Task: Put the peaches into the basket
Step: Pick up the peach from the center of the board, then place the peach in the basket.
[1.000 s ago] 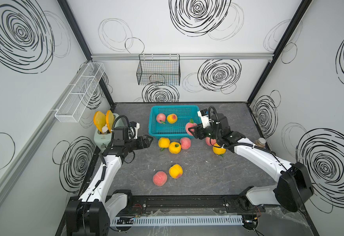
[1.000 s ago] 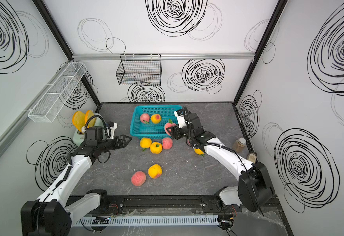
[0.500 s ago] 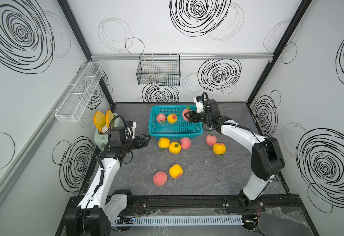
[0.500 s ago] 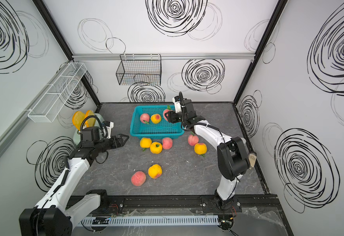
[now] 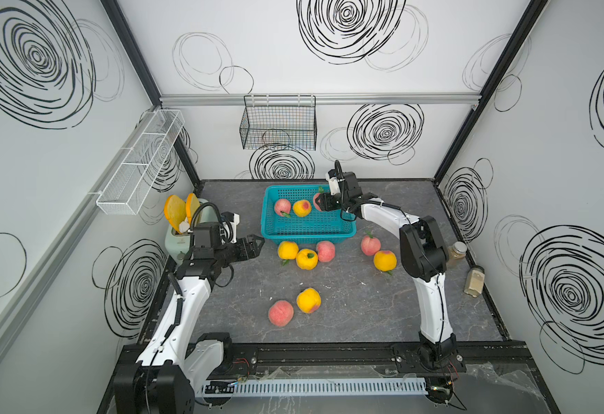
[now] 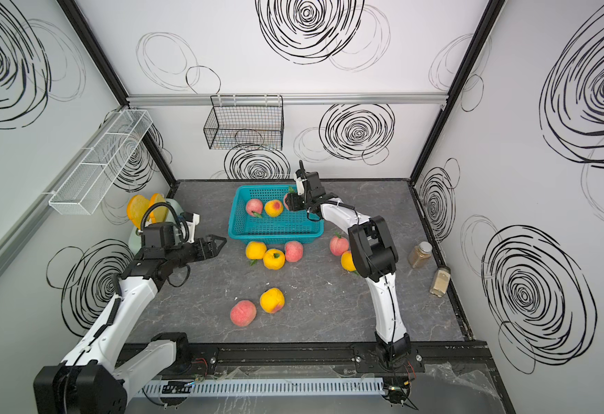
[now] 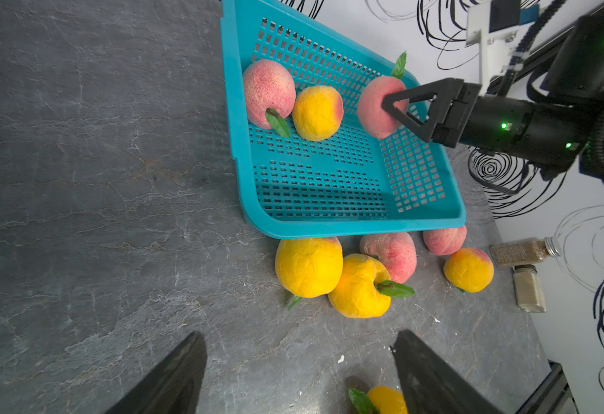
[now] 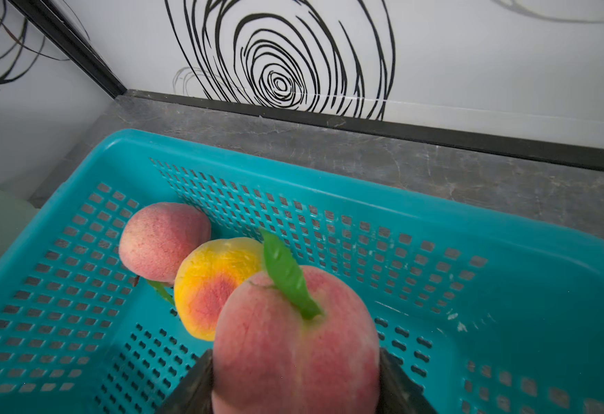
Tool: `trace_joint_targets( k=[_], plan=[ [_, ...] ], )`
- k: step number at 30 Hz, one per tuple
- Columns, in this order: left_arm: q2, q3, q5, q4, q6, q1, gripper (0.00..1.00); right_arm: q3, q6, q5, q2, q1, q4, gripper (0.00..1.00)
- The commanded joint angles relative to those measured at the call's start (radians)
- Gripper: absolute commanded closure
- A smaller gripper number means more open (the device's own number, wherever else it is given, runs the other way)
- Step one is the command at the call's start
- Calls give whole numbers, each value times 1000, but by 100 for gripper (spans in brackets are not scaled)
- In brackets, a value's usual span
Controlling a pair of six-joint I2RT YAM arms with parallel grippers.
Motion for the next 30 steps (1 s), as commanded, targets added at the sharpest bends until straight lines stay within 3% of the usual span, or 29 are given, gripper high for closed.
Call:
trace_joint_targets(
  k=[1,8,19,30],
  plan=[
    [2,-10,13,42,-5,2,14,83,-39,62,47,7,-91,49],
    [1,-9,16,42,-7,-4,14,116,-49,126,93,28,-112,48],
    [6,-7,9,32,-2,-36,14,115,-67,173,117,48,-124,34],
    [6,-7,7,31,-2,-35,14,124,-49,141,131,47,-124,27]
  ],
)
